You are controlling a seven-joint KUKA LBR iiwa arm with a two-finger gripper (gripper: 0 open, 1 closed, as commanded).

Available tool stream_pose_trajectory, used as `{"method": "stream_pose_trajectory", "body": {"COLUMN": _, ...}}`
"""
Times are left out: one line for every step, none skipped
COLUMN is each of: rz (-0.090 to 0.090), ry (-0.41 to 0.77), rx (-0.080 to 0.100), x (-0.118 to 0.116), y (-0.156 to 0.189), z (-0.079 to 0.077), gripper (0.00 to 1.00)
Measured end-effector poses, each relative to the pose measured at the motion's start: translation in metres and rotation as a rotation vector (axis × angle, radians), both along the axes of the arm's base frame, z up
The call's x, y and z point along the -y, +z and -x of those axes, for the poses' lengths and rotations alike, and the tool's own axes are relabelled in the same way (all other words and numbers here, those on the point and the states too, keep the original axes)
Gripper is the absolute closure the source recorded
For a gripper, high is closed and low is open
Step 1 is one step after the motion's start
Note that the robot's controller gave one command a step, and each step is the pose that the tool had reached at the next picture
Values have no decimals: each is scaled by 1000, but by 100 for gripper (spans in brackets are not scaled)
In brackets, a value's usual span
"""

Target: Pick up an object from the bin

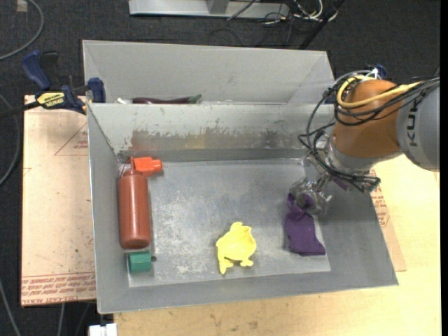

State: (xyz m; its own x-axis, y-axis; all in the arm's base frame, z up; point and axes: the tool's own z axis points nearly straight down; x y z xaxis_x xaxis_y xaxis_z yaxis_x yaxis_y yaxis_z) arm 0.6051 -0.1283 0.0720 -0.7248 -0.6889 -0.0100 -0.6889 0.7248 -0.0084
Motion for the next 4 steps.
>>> {"method": "stream_pose_trajectory", "body": {"rz": -2, "ry": -63, "rx": 2, "x": 0, "y": 99, "z": -15, "gripper": 100}}
{"method": "stream_pose_trajectory", "body": {"rz": -3, "ry": -64, "rx": 2, "x": 0, "y": 99, "z": -15, "gripper": 100}}
{"method": "stream_pose_trajectory", "body": {"rz": -4, "ry": -60, "rx": -4, "x": -6, "y": 142, "z": -7, "gripper": 100}}
{"method": "stream_pose_trajectory", "body": {"rz": -4, "ry": -81, "rx": 3, "x": -17, "y": 213, "z": -9, "gripper": 100}}
